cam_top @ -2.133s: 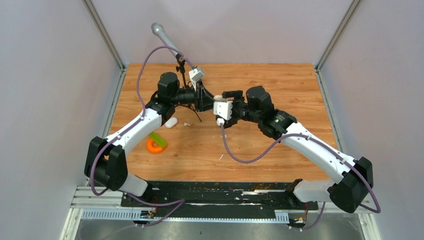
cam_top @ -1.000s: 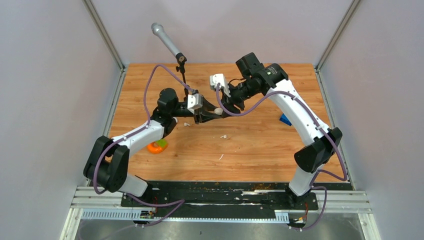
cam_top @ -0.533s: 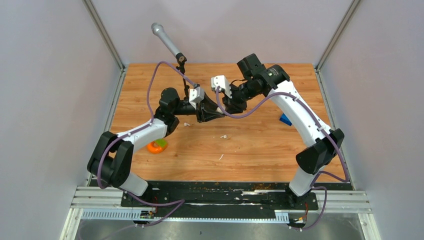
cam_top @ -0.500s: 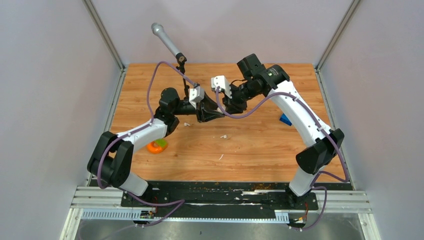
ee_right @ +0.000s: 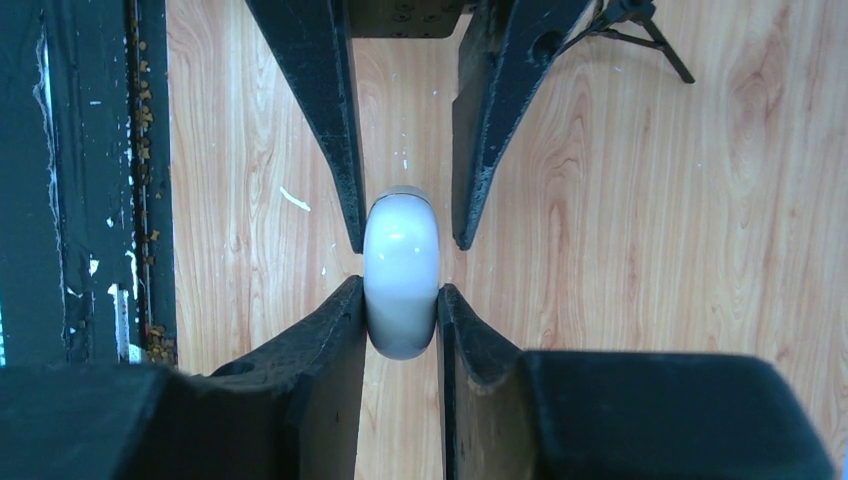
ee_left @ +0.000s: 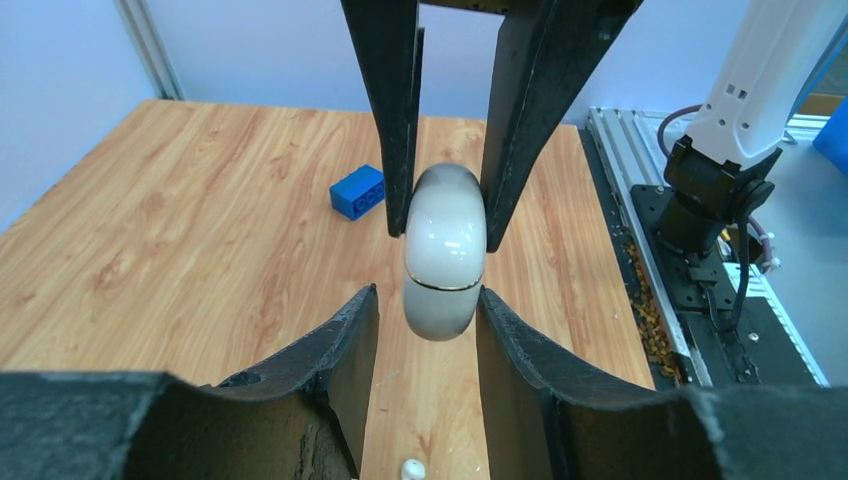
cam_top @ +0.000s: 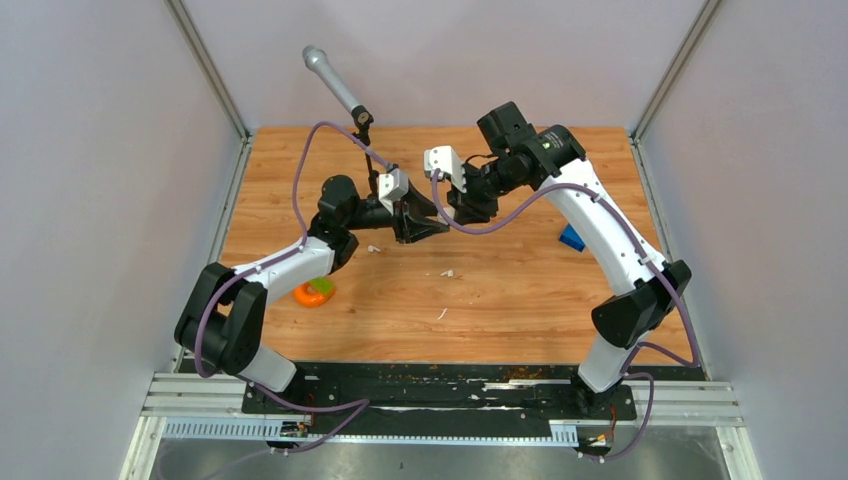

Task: Insert the wireless bluetooth earbuds into the charging case
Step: Open the charging case.

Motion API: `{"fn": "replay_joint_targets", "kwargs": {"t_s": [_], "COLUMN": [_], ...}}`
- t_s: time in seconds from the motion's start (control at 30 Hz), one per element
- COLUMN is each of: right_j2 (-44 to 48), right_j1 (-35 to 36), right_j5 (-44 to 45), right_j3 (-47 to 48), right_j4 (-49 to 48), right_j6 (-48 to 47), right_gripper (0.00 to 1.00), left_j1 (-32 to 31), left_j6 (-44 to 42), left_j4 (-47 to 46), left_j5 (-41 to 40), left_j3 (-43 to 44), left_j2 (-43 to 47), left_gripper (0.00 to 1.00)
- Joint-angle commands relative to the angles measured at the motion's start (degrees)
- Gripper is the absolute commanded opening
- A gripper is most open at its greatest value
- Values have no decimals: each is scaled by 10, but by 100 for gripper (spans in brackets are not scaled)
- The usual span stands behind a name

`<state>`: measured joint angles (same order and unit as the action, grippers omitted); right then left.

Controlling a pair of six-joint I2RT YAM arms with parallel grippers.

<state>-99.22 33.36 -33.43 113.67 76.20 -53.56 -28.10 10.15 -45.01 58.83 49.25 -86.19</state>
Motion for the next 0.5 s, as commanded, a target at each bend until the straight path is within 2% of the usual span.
{"fn": "replay_joint_targets", "kwargs": {"t_s": [0.0, 0.17, 0.47], "right_j2": [-1, -1, -14], "right_j1": [4, 4, 4], "right_j5": [-1, 2, 23], "right_j3": [39, 33, 35], "right_j4": [6, -6, -6], "right_j6": [18, 26, 31], "right_gripper": [6, 6, 7], "left_j1": [-2, -2, -2], "left_j6": [2, 17, 46], "left_j4": [-12, -21, -32], "left_j5": [5, 8, 6], "left_j3": [20, 25, 40], "left_j2": [-3, -10, -24], "left_gripper": [47, 45, 49]}}
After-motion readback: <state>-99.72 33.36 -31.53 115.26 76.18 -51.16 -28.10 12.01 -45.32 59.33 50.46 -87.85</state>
